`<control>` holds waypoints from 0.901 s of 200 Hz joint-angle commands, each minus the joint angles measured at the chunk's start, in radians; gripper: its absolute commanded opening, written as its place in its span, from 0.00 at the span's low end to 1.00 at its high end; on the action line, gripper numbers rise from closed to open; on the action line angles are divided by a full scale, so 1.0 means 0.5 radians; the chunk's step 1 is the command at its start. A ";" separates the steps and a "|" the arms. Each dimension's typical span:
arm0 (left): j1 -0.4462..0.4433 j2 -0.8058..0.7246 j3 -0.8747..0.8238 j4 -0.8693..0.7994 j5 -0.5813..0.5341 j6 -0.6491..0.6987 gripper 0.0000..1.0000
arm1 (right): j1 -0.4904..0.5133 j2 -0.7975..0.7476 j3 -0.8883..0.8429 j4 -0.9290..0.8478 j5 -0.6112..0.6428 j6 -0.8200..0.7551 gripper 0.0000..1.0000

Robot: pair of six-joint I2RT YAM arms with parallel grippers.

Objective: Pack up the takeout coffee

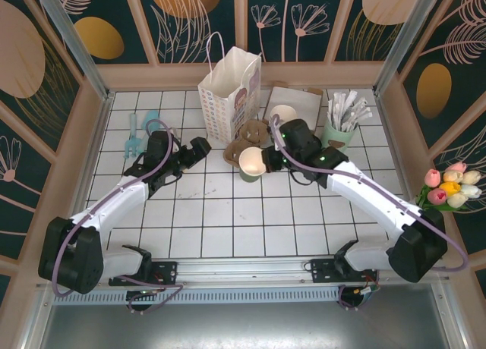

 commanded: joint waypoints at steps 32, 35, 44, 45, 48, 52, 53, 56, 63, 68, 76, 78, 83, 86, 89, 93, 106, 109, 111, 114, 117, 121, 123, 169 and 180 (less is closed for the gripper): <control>-0.002 0.151 0.135 -0.625 -0.318 -0.001 0.99 | 0.115 0.126 -0.135 0.245 0.037 0.183 0.00; -0.003 0.161 0.143 -0.655 -0.333 0.002 0.99 | 0.121 0.129 -0.136 0.245 0.050 0.192 0.00; -0.003 0.186 0.144 -0.681 -0.327 0.002 0.99 | 0.126 0.146 -0.144 0.240 0.068 0.226 0.00; -0.003 0.186 0.141 -0.681 -0.323 0.001 0.99 | 0.128 0.148 -0.144 0.243 0.069 0.230 0.00; -0.005 0.191 0.137 -0.677 -0.312 -0.006 0.99 | 0.131 0.152 -0.149 0.244 0.072 0.241 0.00; -0.004 0.195 0.128 -0.674 -0.297 -0.013 0.99 | 0.135 0.158 -0.153 0.249 0.077 0.258 0.00; -0.004 0.195 0.126 -0.672 -0.294 -0.014 0.99 | 0.136 0.158 -0.155 0.252 0.078 0.262 0.00; -0.003 0.195 0.117 -0.665 -0.282 -0.026 0.99 | 0.140 0.161 -0.161 0.258 0.081 0.270 0.00; -0.003 0.193 0.096 -0.640 -0.256 -0.045 0.99 | 0.155 0.168 -0.184 0.279 0.084 0.286 0.00; -0.003 0.188 0.080 -0.623 -0.246 -0.061 0.99 | 0.172 0.171 -0.197 0.299 0.093 0.295 0.00; -0.003 0.177 0.062 -0.610 -0.237 -0.084 0.99 | 0.201 0.186 -0.201 0.308 0.118 0.308 0.00; -0.003 0.175 0.058 -0.606 -0.238 -0.089 0.99 | 0.207 0.193 -0.200 0.309 0.127 0.312 0.00; -0.003 0.168 0.051 -0.600 -0.238 -0.094 0.99 | 0.223 0.205 -0.195 0.307 0.153 0.325 0.00; -0.004 0.165 0.048 -0.599 -0.241 -0.099 0.99 | 0.233 0.214 -0.190 0.301 0.173 0.336 0.00; -0.003 0.160 0.047 -0.599 -0.242 -0.101 0.99 | 0.243 0.221 -0.185 0.298 0.191 0.347 0.00; -0.005 0.155 0.044 -0.600 -0.239 -0.101 0.99 | 0.252 0.236 -0.180 0.294 0.204 0.360 0.00; -0.003 0.146 0.039 -0.605 -0.229 -0.101 0.99 | 0.277 0.263 -0.174 0.306 0.210 0.383 0.00; -0.003 0.140 0.036 -0.605 -0.225 -0.102 0.99 | 0.282 0.270 -0.175 0.313 0.208 0.391 0.00; -0.003 0.141 0.033 -0.607 -0.224 -0.101 0.99 | 0.282 0.271 -0.175 0.314 0.208 0.393 0.00; -0.003 0.142 0.032 -0.609 -0.221 -0.098 0.99 | 0.285 0.277 -0.178 0.322 0.206 0.398 0.00; -0.003 0.143 0.029 -0.608 -0.216 -0.098 0.99 | 0.289 0.283 -0.179 0.328 0.199 0.404 0.00; -0.003 0.142 0.026 -0.606 -0.213 -0.099 0.99 | 0.292 0.290 -0.184 0.335 0.194 0.412 0.00; -0.003 0.142 0.025 -0.604 -0.214 -0.097 0.99 | 0.293 0.295 -0.184 0.341 0.192 0.414 0.00; -0.006 -0.009 -0.045 -0.346 -0.118 -0.096 0.99 | 0.329 0.399 -0.138 0.311 0.235 0.455 0.01; -0.009 -0.077 -0.082 -0.205 -0.015 -0.079 0.99 | 0.337 0.418 -0.129 0.296 0.261 0.459 0.02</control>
